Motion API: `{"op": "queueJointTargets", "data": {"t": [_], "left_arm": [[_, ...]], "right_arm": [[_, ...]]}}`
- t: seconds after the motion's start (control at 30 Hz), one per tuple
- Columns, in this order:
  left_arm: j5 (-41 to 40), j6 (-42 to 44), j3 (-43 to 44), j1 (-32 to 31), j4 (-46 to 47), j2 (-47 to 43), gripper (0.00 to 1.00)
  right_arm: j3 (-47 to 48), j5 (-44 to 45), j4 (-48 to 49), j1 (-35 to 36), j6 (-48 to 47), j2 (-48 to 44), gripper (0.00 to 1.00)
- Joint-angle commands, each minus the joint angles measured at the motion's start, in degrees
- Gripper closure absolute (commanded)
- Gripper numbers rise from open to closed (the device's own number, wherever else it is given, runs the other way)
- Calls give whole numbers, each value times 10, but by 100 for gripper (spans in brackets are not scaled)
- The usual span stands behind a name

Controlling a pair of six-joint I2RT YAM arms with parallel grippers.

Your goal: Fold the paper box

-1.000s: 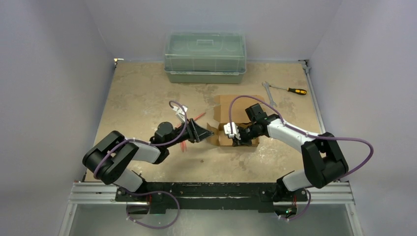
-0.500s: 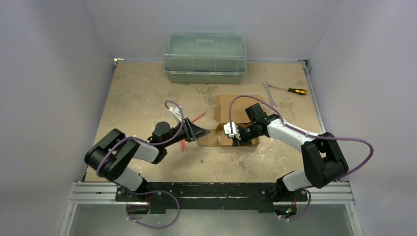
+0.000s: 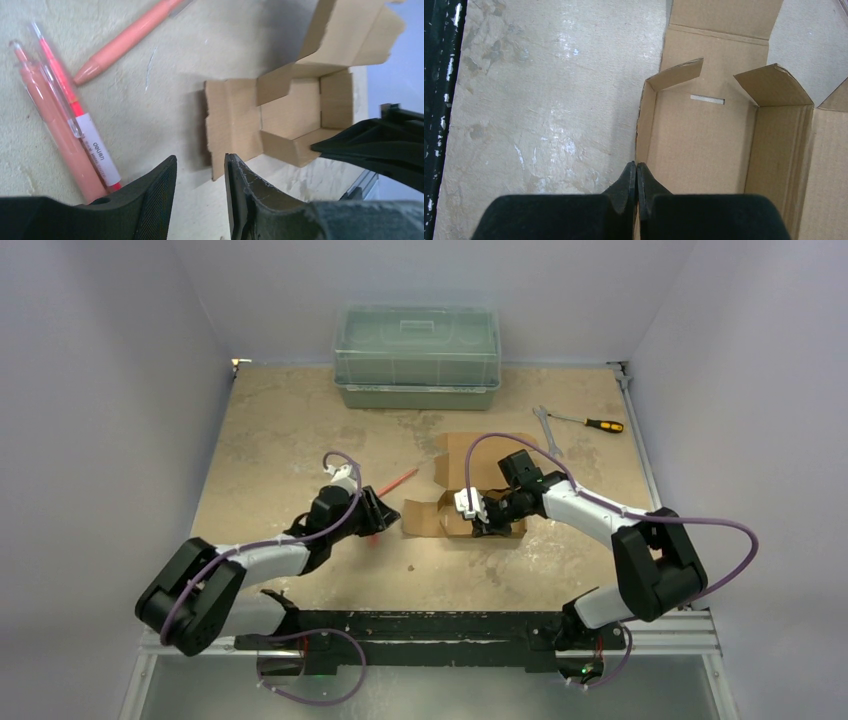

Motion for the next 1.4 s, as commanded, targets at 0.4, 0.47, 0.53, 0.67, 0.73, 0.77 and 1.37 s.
{"op": "queueJointTargets", "data": {"t": [0.4, 0.47, 0.53, 0.67, 0.73, 0.77, 1.37], "left_arm": [[141, -41, -1, 3, 248, 192, 69], [150, -43, 2, 2, 260, 205, 78], [164, -50, 3, 1, 282, 216, 94], [189, -76, 1, 2, 343, 231, 100], [203, -94, -4, 1, 390, 238, 100], [211, -101, -5, 1, 409, 243, 100], [251, -174, 13, -13, 555, 338, 100]], "right_arm": [[0, 38, -4, 3, 1, 21, 100], [1, 37, -5, 3, 1, 21, 100], [1, 37, -5, 3, 1, 22, 100], [1, 38, -5, 3, 1, 23, 100], [1, 37, -5, 3, 2, 23, 100], [1, 38, -4, 3, 2, 24, 100], [2, 39, -5, 3, 4, 29, 100]]}}
